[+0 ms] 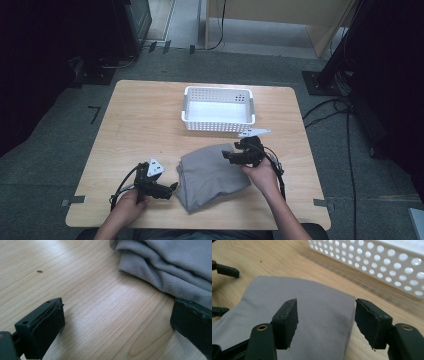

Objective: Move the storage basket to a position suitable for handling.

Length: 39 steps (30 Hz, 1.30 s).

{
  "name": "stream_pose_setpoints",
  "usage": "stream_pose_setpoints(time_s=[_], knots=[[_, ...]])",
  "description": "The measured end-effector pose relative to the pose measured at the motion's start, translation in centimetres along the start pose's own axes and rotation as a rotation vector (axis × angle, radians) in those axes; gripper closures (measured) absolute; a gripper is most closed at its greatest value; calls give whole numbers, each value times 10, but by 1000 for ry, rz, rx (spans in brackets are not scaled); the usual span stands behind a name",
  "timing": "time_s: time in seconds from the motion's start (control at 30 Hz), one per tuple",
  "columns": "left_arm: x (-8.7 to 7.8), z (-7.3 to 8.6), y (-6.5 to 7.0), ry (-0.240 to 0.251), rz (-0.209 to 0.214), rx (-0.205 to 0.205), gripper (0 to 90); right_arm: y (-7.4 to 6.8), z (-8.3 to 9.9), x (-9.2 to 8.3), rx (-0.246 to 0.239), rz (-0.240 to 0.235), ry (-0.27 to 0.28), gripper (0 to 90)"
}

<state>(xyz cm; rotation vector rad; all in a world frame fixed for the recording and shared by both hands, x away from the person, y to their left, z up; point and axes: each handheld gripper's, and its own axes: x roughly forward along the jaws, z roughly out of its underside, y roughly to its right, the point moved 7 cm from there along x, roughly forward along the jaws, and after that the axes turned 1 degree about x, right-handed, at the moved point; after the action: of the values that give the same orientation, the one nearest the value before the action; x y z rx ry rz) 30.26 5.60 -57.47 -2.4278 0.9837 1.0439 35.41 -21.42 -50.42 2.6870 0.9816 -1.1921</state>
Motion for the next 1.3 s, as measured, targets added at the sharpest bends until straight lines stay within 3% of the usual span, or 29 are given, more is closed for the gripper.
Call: stream_pose_setpoints(time_s=[0.07, 0.1, 0.3, 0.57, 0.8, 1.03, 1.17, 1.3], knots=[[0, 0, 0, 0, 0, 0, 0, 0, 6, -2, 8, -1, 0, 334], [0, 0, 0, 0, 0, 0, 0, 1, 12, -3, 48, -24, -7, 305], [0, 0, 0, 0, 0, 0, 0, -1, 24, -2, 41, -15, -31, 266], [0, 0, 0, 0, 0, 0, 0, -4, 39, 3, 72, -17, -53, 254], [0, 0, 0, 0, 0, -3, 0, -4, 49, 15, 56, 5, -86, 235], [0, 0, 0, 1, 0, -3, 0, -9, 55, 25, 89, -33, -121, 215], [0, 0, 0, 2, 0, -4, 0, -14, 55, 29, 46, -11, -134, 257], [0, 0, 0, 1, 0, -4, 0, -18, 57, 30, -38, 29, -141, 341]])
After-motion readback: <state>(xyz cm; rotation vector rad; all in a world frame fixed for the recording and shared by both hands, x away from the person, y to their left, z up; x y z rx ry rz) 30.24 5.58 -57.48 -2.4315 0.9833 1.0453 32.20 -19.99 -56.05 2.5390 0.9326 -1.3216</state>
